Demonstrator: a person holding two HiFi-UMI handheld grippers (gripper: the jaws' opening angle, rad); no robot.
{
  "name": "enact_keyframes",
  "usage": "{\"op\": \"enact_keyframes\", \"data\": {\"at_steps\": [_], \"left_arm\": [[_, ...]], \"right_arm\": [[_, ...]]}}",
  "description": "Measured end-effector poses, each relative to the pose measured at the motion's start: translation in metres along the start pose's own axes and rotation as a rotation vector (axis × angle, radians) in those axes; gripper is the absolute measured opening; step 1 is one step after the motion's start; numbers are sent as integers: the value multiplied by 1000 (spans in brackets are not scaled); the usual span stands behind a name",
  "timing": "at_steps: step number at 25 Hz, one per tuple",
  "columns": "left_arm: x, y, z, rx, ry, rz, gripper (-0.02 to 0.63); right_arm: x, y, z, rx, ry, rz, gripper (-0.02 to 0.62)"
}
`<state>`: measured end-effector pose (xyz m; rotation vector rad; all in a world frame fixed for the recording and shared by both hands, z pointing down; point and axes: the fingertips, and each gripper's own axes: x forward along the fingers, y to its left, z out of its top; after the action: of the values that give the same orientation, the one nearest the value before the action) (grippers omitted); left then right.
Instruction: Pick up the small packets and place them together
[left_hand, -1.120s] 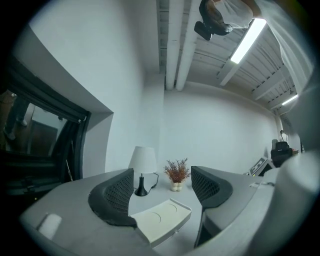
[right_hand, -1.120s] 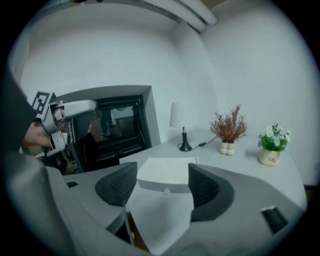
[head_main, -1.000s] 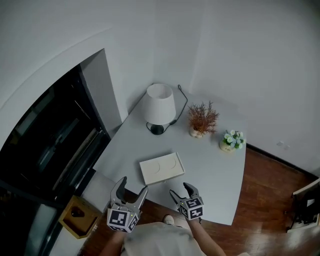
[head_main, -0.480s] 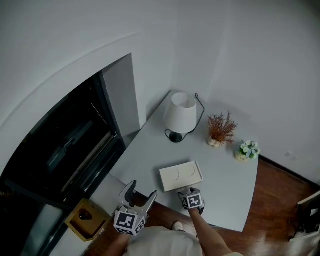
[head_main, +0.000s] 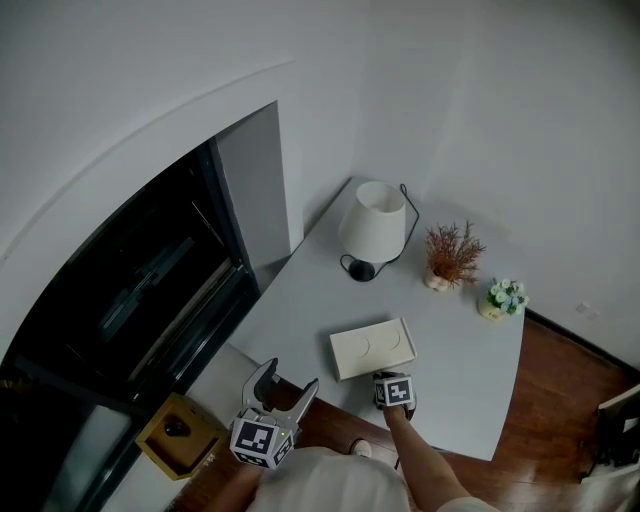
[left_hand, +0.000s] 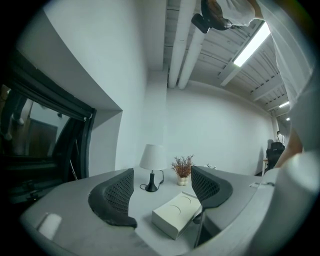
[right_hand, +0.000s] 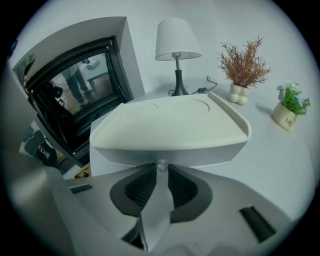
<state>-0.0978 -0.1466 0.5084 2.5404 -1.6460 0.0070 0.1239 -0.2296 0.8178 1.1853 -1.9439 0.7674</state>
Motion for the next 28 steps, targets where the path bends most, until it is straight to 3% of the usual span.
{"op": "enact_keyframes", "data": {"at_steps": [6, 17, 21, 24, 27, 28], "left_arm": [[7, -2, -4, -3, 5, -26, 342], [27, -23, -14, -12, 26, -94, 342], [31, -29, -14, -17, 23, -105, 342], [32, -32, -16, -16, 24, -116, 342], [34, -36, -17, -17, 26, -127, 342], [35, -39, -17, -17, 26, -133, 342]], "right_arm": [[-13, 5, -19, -6, 7, 15, 69], [-60, 8, -116, 38, 49, 28, 70], [-64, 9, -106, 13, 15, 21, 71], [-60, -3, -107, 41, 11, -45, 74], [-69, -6, -95, 4, -42, -102, 127], [-73, -10, -95, -11, -49, -121, 253]]}}
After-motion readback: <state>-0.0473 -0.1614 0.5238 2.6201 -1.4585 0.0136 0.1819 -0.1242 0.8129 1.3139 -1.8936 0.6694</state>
